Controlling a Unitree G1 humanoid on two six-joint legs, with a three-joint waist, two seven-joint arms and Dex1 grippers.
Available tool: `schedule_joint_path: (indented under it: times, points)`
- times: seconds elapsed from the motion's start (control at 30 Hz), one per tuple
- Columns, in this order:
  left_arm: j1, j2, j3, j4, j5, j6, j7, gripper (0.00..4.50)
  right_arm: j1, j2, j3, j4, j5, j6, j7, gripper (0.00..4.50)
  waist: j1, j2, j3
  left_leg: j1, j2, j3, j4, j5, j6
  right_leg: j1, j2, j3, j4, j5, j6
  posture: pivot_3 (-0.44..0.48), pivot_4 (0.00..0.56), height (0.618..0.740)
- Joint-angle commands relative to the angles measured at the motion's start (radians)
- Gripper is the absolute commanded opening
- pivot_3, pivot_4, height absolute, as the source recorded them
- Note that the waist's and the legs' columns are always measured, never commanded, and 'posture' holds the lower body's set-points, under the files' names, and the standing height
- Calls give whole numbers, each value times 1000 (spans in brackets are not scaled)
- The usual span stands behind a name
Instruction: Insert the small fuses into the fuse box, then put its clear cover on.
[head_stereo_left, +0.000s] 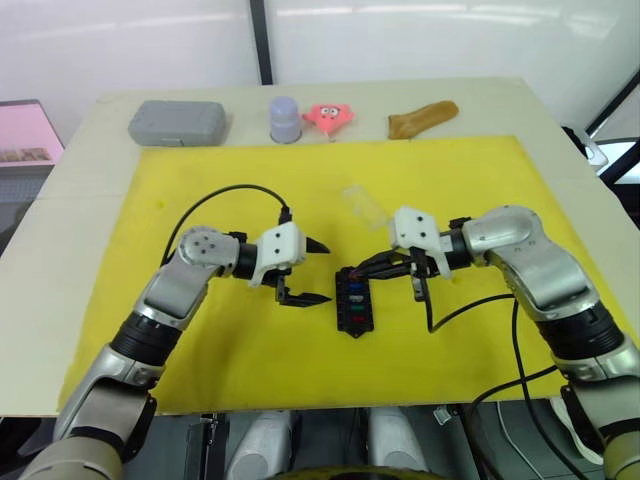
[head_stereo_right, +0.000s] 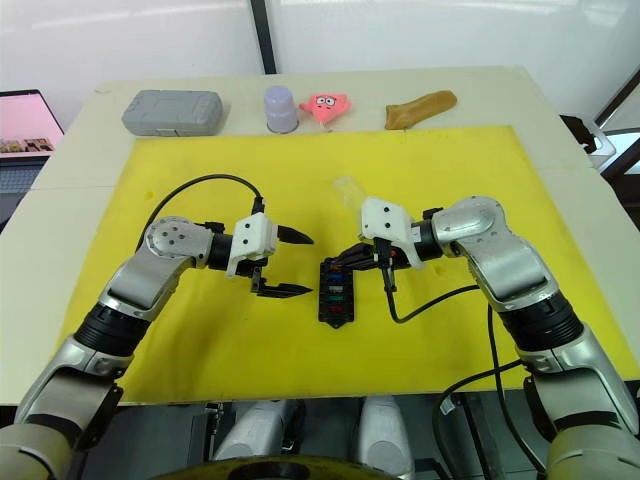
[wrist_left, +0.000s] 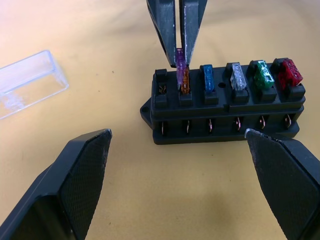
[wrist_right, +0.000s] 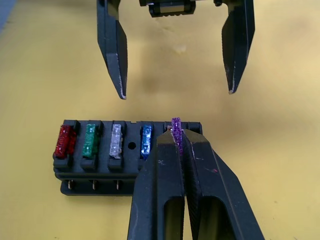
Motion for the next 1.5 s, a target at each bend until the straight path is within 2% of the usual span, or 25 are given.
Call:
schedule_joint_path:
  times: [0.03,0.27,1.5]
  points:
    - [-2,4,4,-25,5,-19,2,4489,-21,11,-5,-30,-2,5,-15,0,0,0,0,0,0,0,0,0,0,0,0,0,0,0,0,0,150,740]
    - [-2,2,3,-23,15,-29,2,4489,-60,22,-4,7,-16,22,-33,0,0,0,0,0,0,0,0,0,0,0,0,0,0,0,0,0,150,740]
    - [-5,-11,0,-21,23,-25,9,4489,-58,9,25,6,-60,14,-11,0,0,0,0,0,0,0,0,0,0,0,0,0,1,0,0,0,150,740]
